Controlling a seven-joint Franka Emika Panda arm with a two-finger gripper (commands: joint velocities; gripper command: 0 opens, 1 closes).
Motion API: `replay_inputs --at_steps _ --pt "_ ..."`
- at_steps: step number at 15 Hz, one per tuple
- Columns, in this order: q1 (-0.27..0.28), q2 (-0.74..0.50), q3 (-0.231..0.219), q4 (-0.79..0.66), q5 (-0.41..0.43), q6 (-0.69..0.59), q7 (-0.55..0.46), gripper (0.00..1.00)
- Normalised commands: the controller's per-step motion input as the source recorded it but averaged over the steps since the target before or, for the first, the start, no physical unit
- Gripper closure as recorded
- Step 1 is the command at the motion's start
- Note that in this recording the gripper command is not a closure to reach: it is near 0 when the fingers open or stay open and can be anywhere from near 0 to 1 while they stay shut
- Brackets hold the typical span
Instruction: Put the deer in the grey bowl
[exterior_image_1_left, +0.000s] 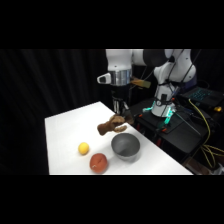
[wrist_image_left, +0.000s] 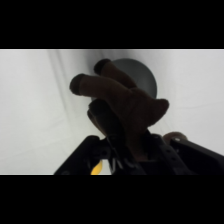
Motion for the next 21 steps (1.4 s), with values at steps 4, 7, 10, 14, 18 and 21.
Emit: replay_inputs --at_steps 4,7,10,14,18,21 --pt "0.041 0.51 -0.005 0.05 -0.067 0.51 0.0 0.55" --pt "0.052 0.3 -0.079 0.1 -0.07 0.22 0.0 0.55" --pt "0.066 0.02 -0.078 0.01 -0.022 0.12 -0.02 0.5" --pt "0.065 -0.19 -0.086 -0.11 -0.044 0.09 -0.02 0.0" --pt "0.022 -0.25 -0.071 -0.11 -0.016 -0.02 -0.09 0.0" --pt "-0.02 -0.23 -0.038 -0.06 0.049 -0.11 -0.17 0.0"
